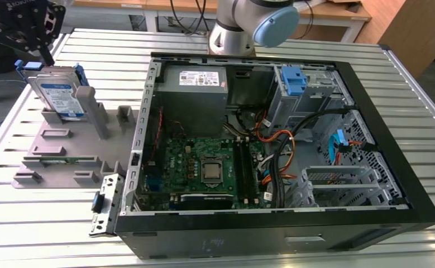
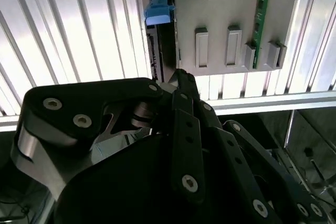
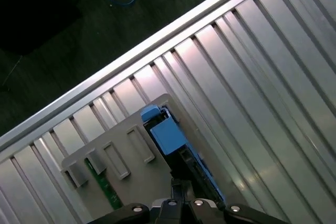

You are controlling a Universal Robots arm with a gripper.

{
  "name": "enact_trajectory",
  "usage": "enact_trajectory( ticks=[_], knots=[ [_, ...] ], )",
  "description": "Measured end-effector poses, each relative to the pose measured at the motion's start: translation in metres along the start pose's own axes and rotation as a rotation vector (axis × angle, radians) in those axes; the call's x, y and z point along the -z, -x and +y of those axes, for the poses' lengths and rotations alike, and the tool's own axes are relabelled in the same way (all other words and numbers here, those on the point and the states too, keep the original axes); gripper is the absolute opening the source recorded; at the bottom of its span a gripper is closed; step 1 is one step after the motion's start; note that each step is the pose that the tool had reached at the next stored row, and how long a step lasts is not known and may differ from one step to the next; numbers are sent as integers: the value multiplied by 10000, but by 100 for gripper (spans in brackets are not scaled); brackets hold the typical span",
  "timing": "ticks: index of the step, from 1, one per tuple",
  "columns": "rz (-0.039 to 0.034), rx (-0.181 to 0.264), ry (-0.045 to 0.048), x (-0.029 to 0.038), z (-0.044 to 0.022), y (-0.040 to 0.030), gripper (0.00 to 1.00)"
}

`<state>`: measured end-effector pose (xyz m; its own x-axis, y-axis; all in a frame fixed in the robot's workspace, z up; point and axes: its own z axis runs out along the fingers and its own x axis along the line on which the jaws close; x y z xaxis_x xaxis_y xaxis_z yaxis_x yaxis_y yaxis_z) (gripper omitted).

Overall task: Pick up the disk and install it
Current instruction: 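Pick up the disk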

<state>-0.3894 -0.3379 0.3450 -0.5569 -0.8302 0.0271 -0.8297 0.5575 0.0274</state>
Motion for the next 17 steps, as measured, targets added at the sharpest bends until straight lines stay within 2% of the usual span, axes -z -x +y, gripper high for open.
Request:
enact_trajectory(
  ticks=[8,17],
  knots=[
    [36,1321,-35,-3,0,0,11],
    [47,1357,-43,-4,0,0,11]
  ],
)
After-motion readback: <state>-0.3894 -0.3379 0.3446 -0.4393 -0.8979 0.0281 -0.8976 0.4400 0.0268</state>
